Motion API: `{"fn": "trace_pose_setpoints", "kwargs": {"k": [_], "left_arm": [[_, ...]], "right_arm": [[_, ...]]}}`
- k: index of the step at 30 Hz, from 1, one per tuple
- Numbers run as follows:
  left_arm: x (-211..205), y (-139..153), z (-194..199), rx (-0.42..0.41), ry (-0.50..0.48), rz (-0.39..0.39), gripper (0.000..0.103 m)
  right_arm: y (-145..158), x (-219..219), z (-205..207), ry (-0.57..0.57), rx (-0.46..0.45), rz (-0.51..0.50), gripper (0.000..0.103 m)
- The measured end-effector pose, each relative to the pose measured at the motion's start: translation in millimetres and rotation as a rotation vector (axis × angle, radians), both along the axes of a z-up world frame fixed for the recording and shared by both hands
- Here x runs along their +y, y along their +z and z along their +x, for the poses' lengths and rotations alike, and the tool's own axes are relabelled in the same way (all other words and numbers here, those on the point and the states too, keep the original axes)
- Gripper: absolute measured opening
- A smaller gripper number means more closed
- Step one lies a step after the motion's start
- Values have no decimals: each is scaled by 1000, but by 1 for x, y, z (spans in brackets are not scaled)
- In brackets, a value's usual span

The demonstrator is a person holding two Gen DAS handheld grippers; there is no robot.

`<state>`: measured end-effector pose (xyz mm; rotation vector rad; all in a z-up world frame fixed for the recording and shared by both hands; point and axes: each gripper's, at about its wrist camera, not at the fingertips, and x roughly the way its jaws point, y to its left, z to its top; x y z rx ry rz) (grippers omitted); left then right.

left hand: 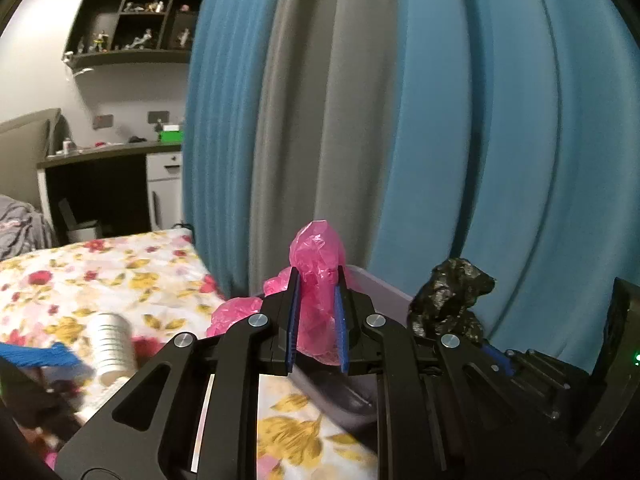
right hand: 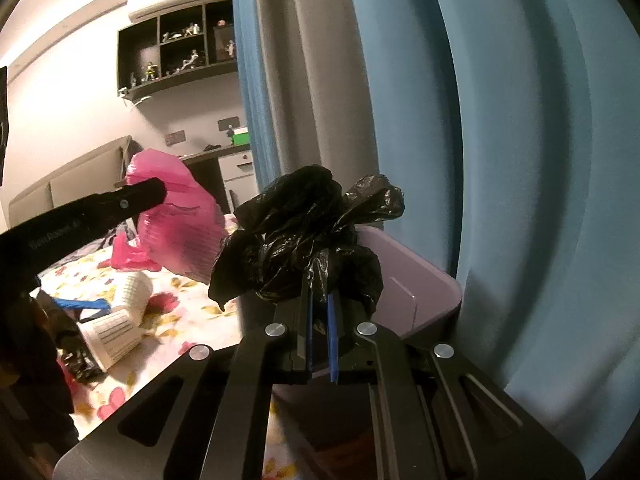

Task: Collect trash
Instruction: 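Carry both bags over the grey bin and open both grippers, then move both open grippers back toward the trash pile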

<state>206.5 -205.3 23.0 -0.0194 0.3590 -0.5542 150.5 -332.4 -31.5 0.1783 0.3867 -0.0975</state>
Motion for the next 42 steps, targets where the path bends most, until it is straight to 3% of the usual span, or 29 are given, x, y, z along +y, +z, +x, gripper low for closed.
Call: {"fn": "trace_pose_setpoints", "kwargs": {"k": [11,28,29,30,31,32,36,39,42], "left_arm": [[-23,-31,44,85,-53,-12,15],[-37,-59,66,176,-74,-11,19],[-36,-60,67,184,-74,-13,24],[-37,-60,65,187,-73,-16,35],[-35,-60,65,186,-60,-21,44],[-33,-60,64,184,-53,-29,60],[-18,-55,58,157,0,-55,85],[-4,-50,49,128,63,-54,95],[9,-46,38,108,122,-45,97]], "right_arm": [[-14,-10,30,11,41,40,7],[-25,-27,59,3,91,81,8],[-25,-29,61,3,93,84,9],[-25,-29,62,5,94,89,12],[-25,-31,63,7,97,95,19],[-26,-32,64,9,99,101,22],[-23,-35,64,4,99,102,39],[-16,-35,55,-5,76,107,49],[-8,-31,42,-29,50,94,66]]}}
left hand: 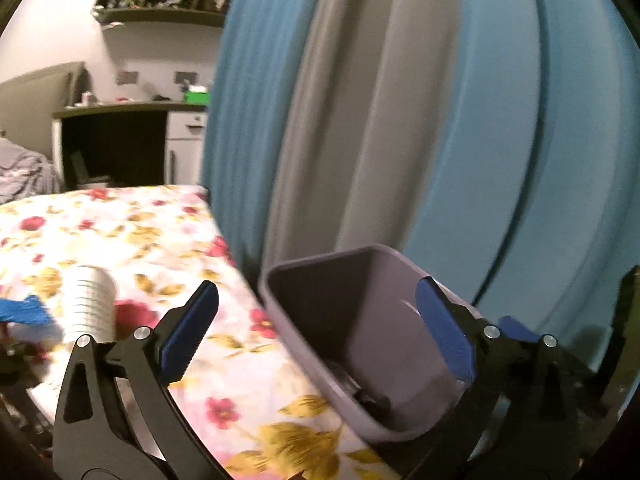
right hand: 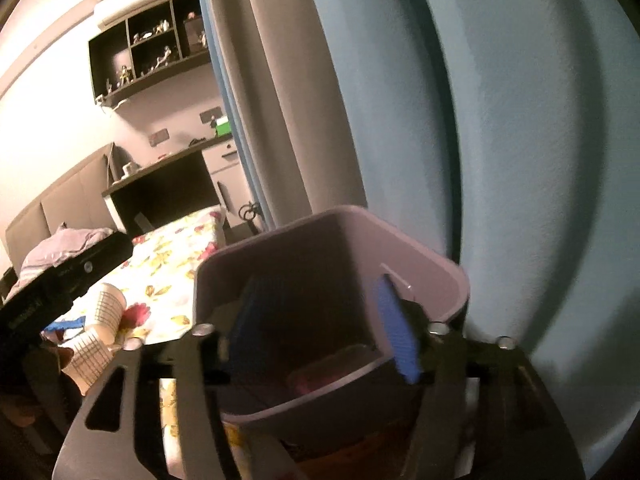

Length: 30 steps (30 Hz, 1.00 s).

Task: Collect trash
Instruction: 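Move both open grippers back toward the trash pile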

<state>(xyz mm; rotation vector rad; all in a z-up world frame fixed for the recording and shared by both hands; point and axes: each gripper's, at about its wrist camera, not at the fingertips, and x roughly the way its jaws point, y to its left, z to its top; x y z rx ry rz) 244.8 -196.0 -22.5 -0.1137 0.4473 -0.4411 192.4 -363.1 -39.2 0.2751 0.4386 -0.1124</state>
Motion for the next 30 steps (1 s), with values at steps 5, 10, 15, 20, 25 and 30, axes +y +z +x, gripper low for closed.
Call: {"fn": "trace_pose_setpoints", "kwargs": {"k": [5,10,15,20,25,30], "left_arm": [[23,4,-24,-19,84,38,97],[47,5,-49,-19,120,55,97],[77,6,-80,-41,185,77,97],[110,8,-106,-38,259,57,97],[146,6,-135,-54,339,93,97],[184,3,-163,-66,415,113,97]], "right_arm": [[9,6,-24,-41,-48,-20,89],[11,19,-39,-17,-45,-14,95],[17,40,-54,11,-77,-36,95],[17,66,-65,54,-84,-10,96],[13,101,-78,117,-90,-16,96],[10,137,-85,206,-85,-11,96]]}}
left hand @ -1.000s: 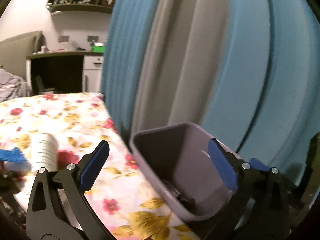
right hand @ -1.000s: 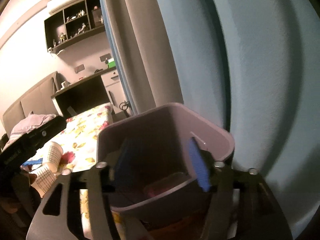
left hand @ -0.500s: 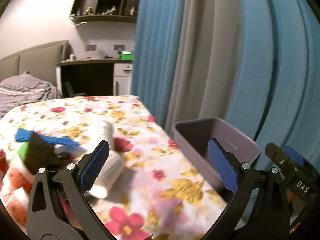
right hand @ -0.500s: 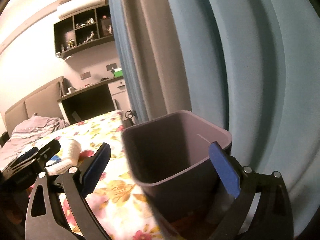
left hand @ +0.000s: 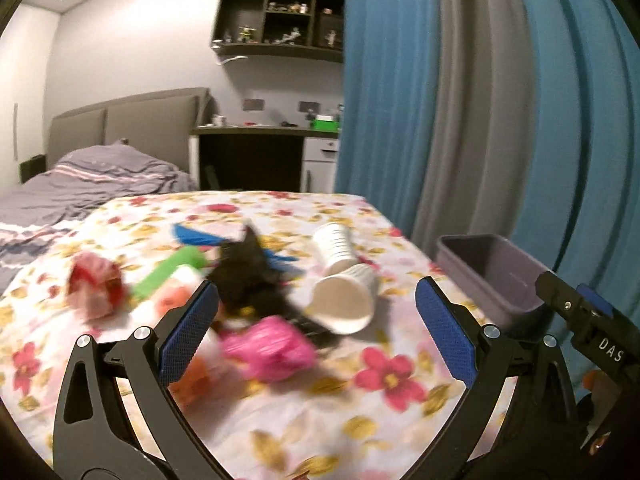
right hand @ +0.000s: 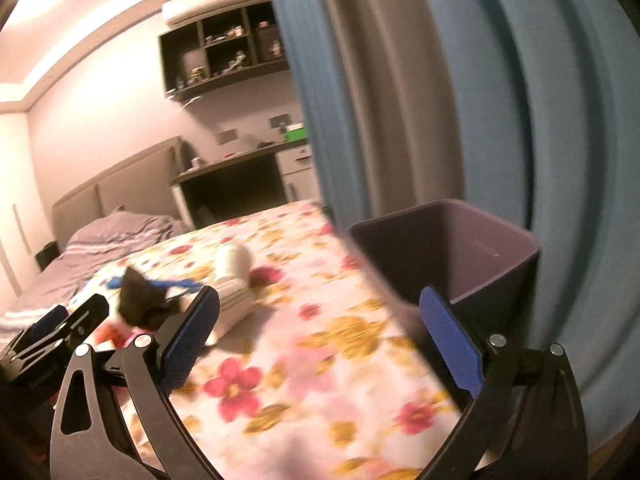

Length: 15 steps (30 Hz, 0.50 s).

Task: Collect trash
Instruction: 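Move both open grippers back toward the trash pile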

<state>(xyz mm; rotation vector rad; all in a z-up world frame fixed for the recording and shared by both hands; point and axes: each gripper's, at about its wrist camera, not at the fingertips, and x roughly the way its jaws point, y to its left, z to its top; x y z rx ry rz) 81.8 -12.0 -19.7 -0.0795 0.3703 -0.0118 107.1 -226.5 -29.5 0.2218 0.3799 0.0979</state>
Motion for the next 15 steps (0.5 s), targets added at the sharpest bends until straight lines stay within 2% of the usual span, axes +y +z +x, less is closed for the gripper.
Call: {"fn": "trace_pose_setpoints", "kwargs": {"k": [11,15], "left_arm": [[76,-11,-40,0,148,-37,97],[94,-14,-43,8,184,-64,97]], "right_arm": [[-12,79,-5,198,43,-47,96],[-21,110,3,262,88,-80,91]]}}
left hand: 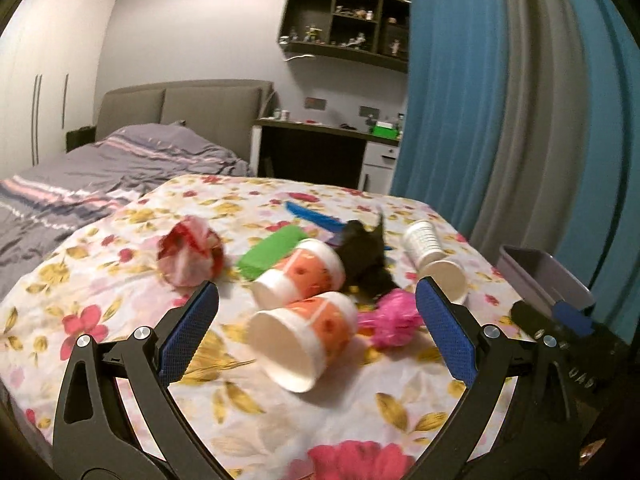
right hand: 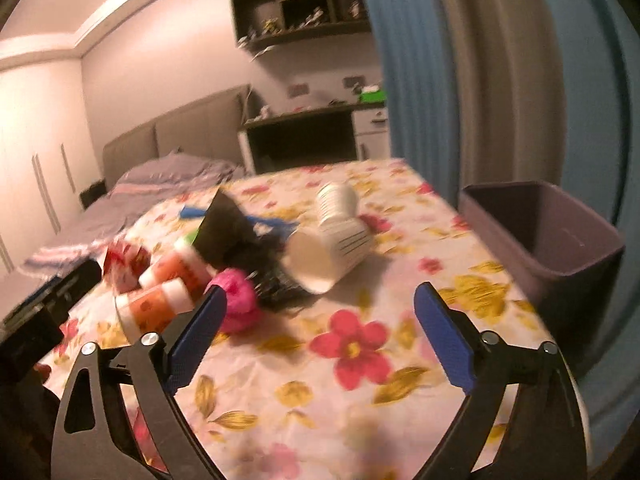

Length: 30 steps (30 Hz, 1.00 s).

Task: Collect trash
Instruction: 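Move both open grippers back toward the trash pile, then grasp the second pink plastic bag with the right gripper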

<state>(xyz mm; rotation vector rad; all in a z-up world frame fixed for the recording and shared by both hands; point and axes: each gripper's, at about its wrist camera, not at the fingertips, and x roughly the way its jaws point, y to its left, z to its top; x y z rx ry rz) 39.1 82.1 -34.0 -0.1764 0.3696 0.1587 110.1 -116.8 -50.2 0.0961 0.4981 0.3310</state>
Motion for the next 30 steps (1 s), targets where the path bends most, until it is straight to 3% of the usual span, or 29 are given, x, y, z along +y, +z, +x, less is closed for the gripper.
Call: {"fn": "trace_pose_setpoints", "kwargs": {"k": [4,6,9,11,13,17,19,20,25,30], "left_arm": [[15,-3,-4,3,17,-18,97],[18,-4,-3,5,17,-19,97],[26,-7,-4,12,17,-21,97],[29,-10,-5,16,17,-28,97],[33,-12,-5,19,17,-36,97],[34,-15,-4,24,14,-48,97],[34,-16,-3,28,8,-54,97],[33,-16,-3,28,3,-53,97],[27,-17,-3,27,-16,-41,97],[22,-18,-2,33,-26,-33,97]], "right_arm": [[-6,27,7,54,9,-30,88],[-9,40,13,82,29,-39,80],[-15,58,25,121,65,-47,75],[-20,65,36,142,113,-45,65],[-23,67,42,154,143,-33,63],[-29,73,51,200,197,-34,42],[-31,74,53,226,216,-27,24],[-31,74,52,235,218,-23,18],[-25,76,41,270,171,-34,6],[-8,67,28,273,103,-21,5]]}}
